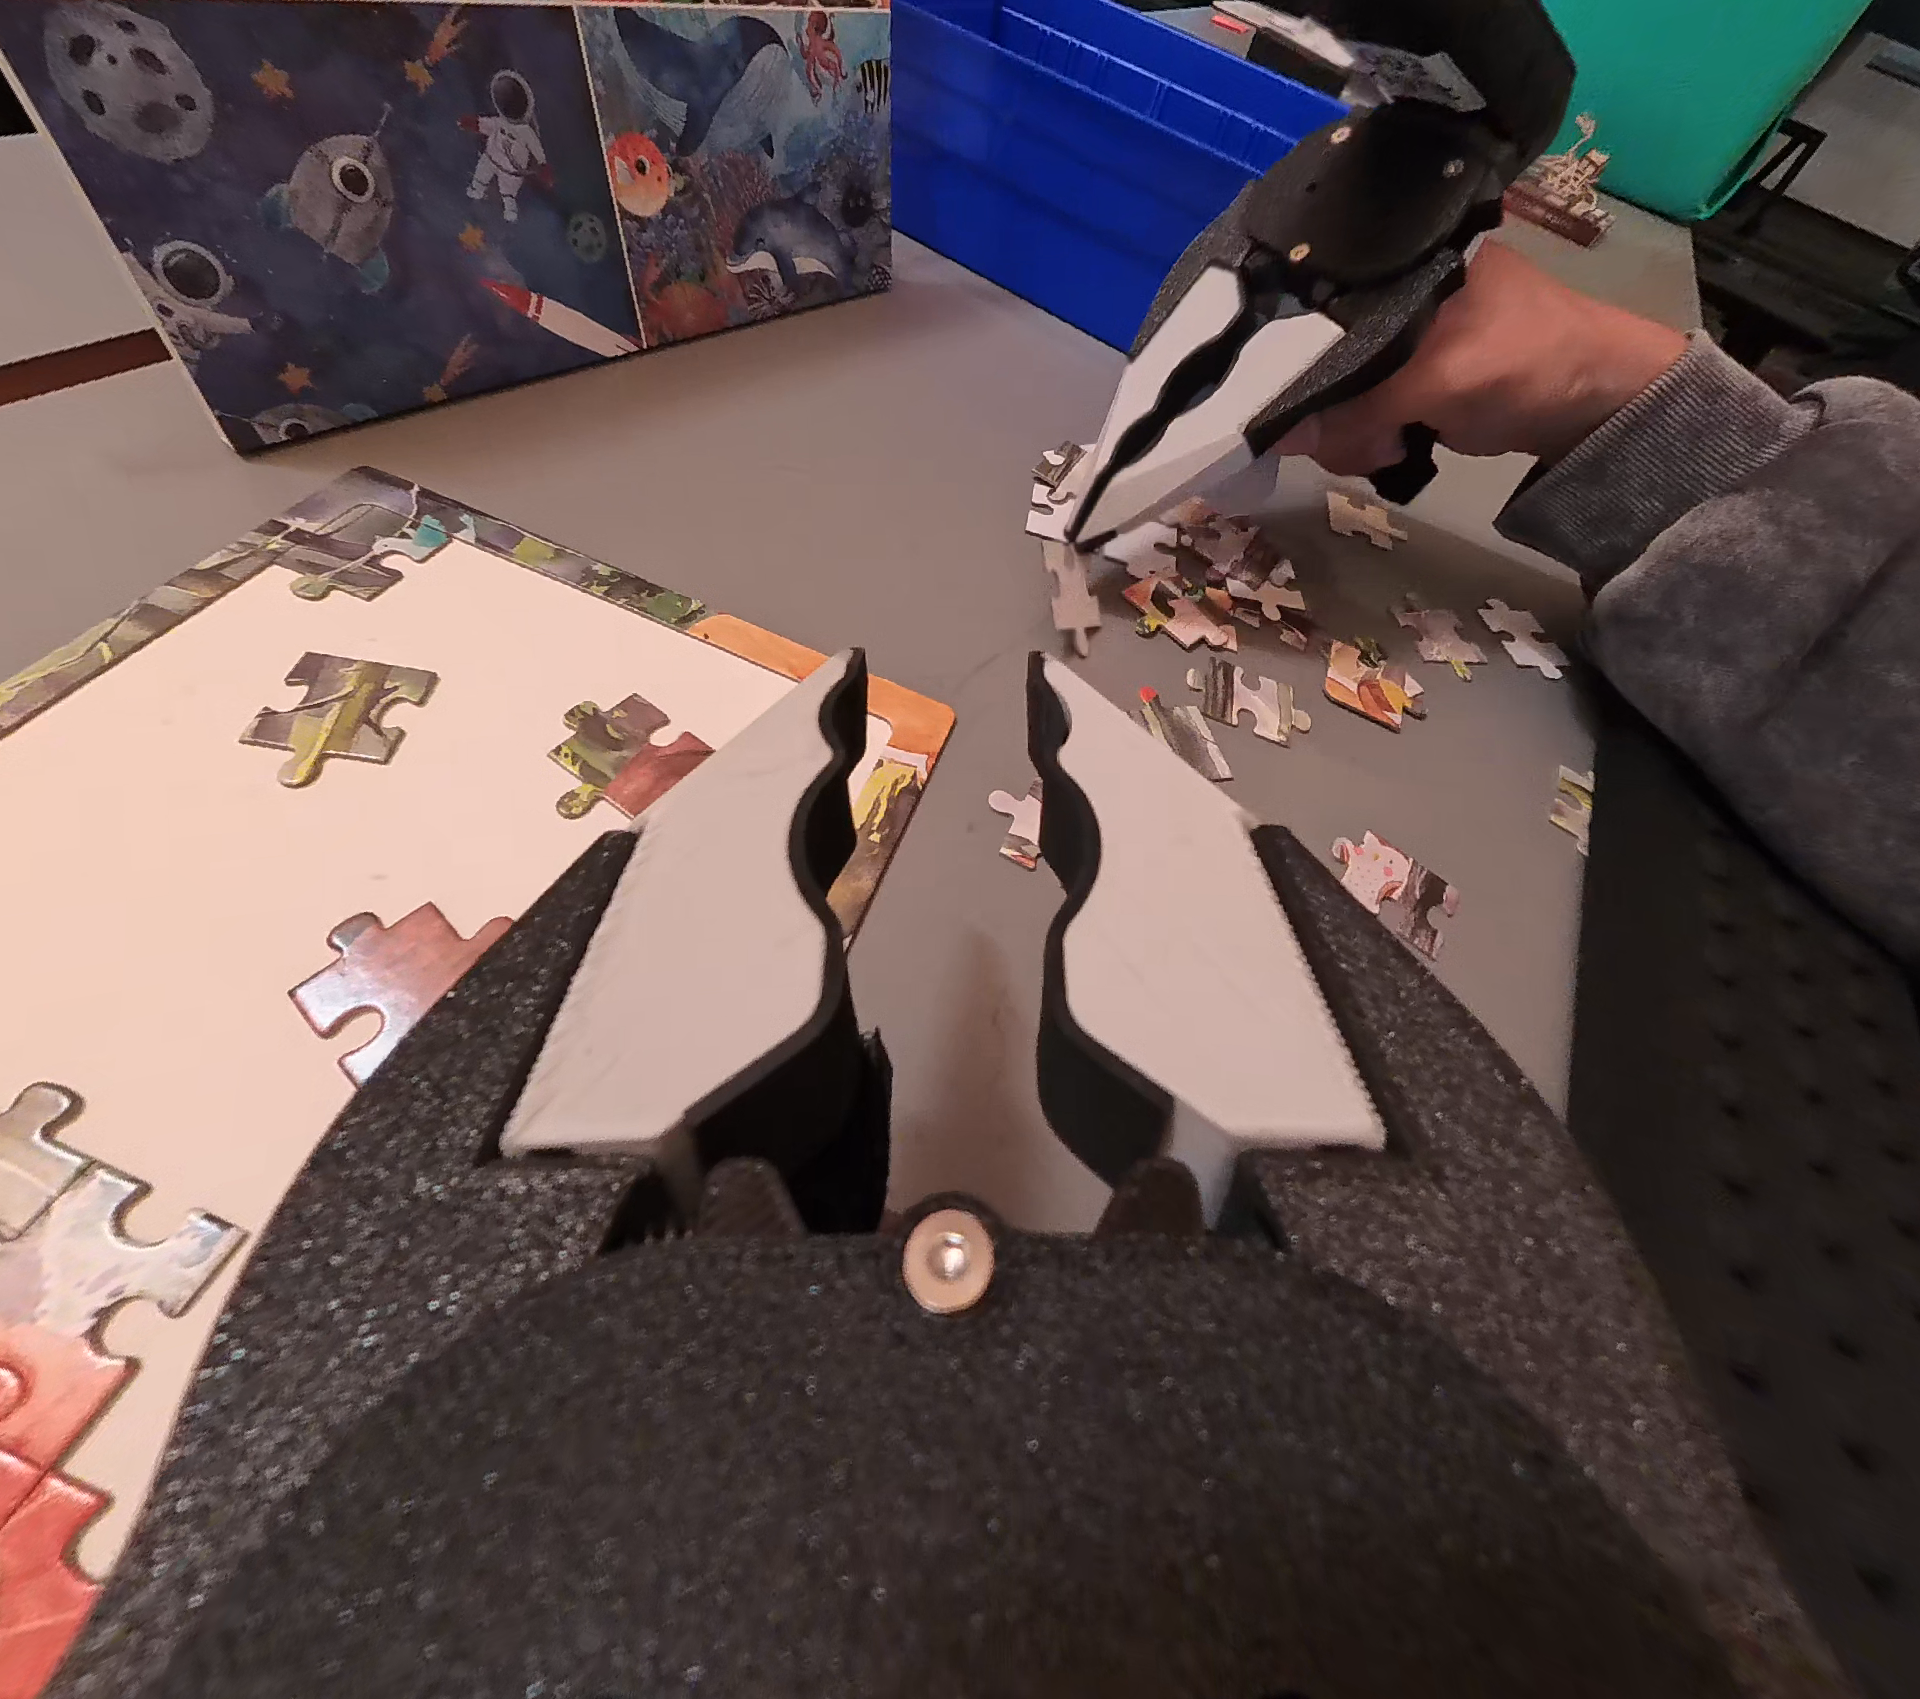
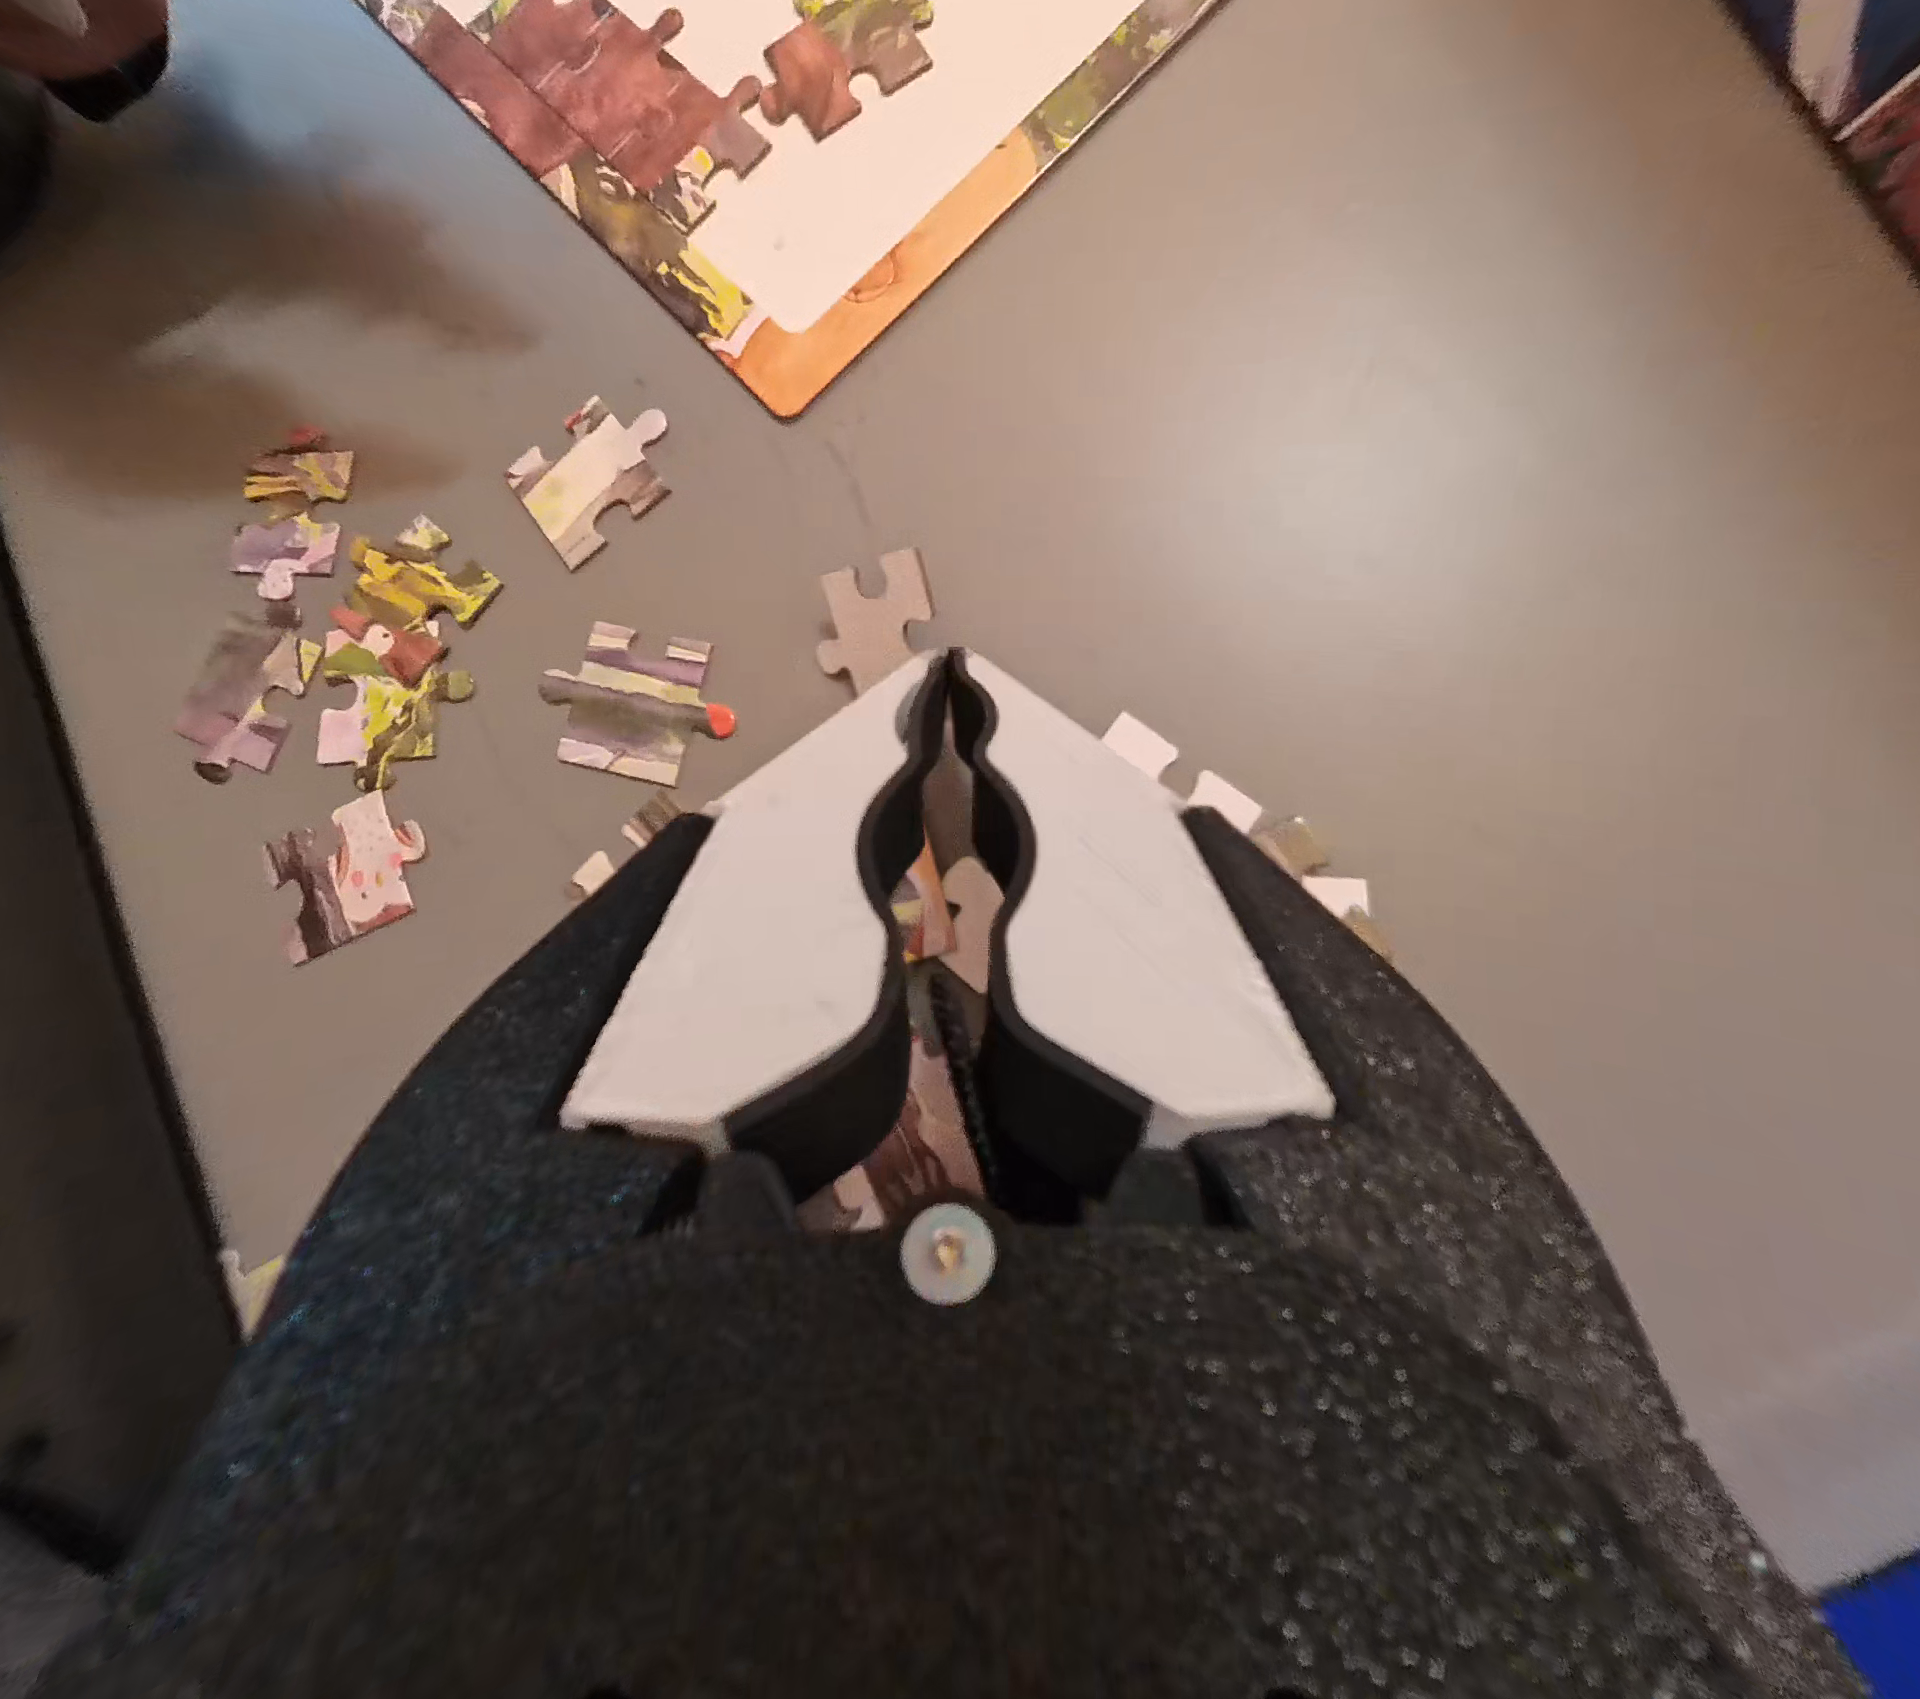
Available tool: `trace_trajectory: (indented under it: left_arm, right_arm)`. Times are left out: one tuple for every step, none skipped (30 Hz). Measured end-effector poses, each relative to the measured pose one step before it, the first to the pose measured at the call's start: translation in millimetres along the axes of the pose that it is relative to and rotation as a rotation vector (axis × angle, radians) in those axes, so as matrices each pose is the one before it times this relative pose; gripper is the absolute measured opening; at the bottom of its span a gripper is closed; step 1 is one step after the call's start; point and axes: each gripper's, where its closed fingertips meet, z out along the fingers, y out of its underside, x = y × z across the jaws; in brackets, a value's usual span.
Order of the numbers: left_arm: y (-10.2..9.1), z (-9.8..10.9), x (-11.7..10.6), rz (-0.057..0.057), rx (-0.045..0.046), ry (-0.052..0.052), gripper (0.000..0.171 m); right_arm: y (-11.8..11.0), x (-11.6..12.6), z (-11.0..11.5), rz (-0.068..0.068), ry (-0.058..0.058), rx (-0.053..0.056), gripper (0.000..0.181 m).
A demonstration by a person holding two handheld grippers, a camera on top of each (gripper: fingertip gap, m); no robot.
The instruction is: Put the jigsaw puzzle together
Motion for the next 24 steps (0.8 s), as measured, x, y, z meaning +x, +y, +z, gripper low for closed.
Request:
trace_trajectory:
  left_arm:
    - [-0.08,-0.28,-0.06,0.0029,-0.00018,-0.0029,0.03]
    - [-0.11,-0.29,-0.25,0.0023,-0.00025,-0.0032,0.03]
    - [-0.28,-0.49,-0.47,0.0014,0.0011,-0.003,0.03]
    - [-0.53,-0.53,-0.32,0.0001,0.00234,-0.002,0.03]
    - [-0.77,-0.75,-0.22,-0.0005,0.00297,-0.0012,0.03]
    - [-0.95,-0.64,-0.2,-0.0001,0.00442,-0.0015,0.03]
    - [-0.97,-0.49,-0.34,-0.0005,0.00484,-0.0019,0.029]
    - [-0.34,-0.2,-0.44,-0.0018,0.00175,-0.0013,0.029]
    - [0.7,0.37,-0.44,-0.0033,-0.00355,-0.0007,0.029]
    - [1.19,0.52,-0.33,-0.0037,-0.00628,-0.0006,0.029]
    - [1.16,0.59,0.2,-0.0019,-0.00544,0.0014,0.029]
    - [0.97,0.51,0.59,0.001,-0.00453,0.0025,0.029]
    - [0.89,0.45,0.72,0.0036,-0.00467,0.0017,0.029]
    - [0.97,0.43,0.49,0.0053,-0.00513,0.0001,0.029]
    - [0.91,0.29,0.36,0.0059,-0.00519,-0.0006,0.029]
    - [0.69,0.32,0.25,0.0056,-0.00347,-0.0015,0.029]
    - [0.32,0.17,0.21,0.0042,-0.0011,-0.0012,0.029]
    - [0.45,0.29,0.24,0.0012,-0.00153,0.0006,0.029]
    - [0.59,0.32,0.12,-0.0011,-0.00268,0.0015,0.029]
    - [0.4,0.15,-0.13,-0.0014,-0.00181,0.0009,0.029]
    - [0.2,0.12,-0.04,-0.0009,-0.00052,0.0003,0.029]
    - [0.06,-0.06,-0.15,-0.0008,0.00017,0.0001,0.029]
    - [-0.03,-0.15,0.01,-0.0007,0.00057,0.0004,0.029]
    - [-0.2,-0.16,-0.13,-0.0002,0.00095,0.0003,0.029]
  right_arm:
    - [1.6,1.39,-1.96,-0.0108,0.0191,-0.0106,0.0]
    - [2.61,1.86,-1.47,-0.0122,0.0244,-0.0167,0.0]
    - [1.55,2.46,-1.92,-0.0149,0.0258,-0.0099,0.0]
    - [-1.87,2.68,-3.09,-0.015,0.0238,0.0125,0.0]
    - [-4.49,1.6,-3.85,-0.0078,0.0111,0.0272,0.0]
    - [-5.81,1.41,-4.71,-0.0034,0.0081,0.034,0.0]
    - [-8.71,0.82,-5.58,-0.0103,0.011,0.0482,0.0]
    - [-11.19,-1.66,-5.54,-0.0204,0.0054,0.0557,0.0]
    - [-10.7,-3.56,-3.78,-0.0227,0.0006,0.0494,0.0]
    - [-5.67,-3.81,-1.1,-0.0069,-0.0046,0.0216,0.0]
    - [4.16,-7.26,1.6,0.027,-0.0399,-0.0315,0.0]
    - [12.31,-10.73,3.58,0.0404,-0.0788,-0.0722,0.0]
    - [11.26,0.32,4.01,0.0242,-0.0132,-0.0544,0.004]
    - [8.66,2.72,3.78,0.0084,0.0108,-0.0363,0.02]
    - [8.99,0.66,3.31,0.0015,0.0041,-0.051,0.027]
    - [6.04,4.25,2.6,-0.0174,0.0365,-0.0399,0.028]
    - [1.38,2.96,2.37,-0.0261,0.0359,-0.0153,0.031]
    - [0.79,0.0,2.67,-0.0125,0.0129,-0.0167,0.03]
    - [2.96,2.2,3.03,0.0008,0.0209,-0.0326,0.031]
    - [4.08,0.74,3.51,0.0038,0.0109,-0.0367,0.035]
    - [2.04,-0.2,3.13,0.0026,0.005,-0.0211,0.036]
    - [0.07,1.59,2.35,0.0079,0.0155,-0.0083,0.036]
    - [1.0,-0.74,2.44,0.0143,-0.0008,-0.0161,0.04]
    - [0.02,-0.42,1.76,0.0153,0.0008,-0.011,0.043]
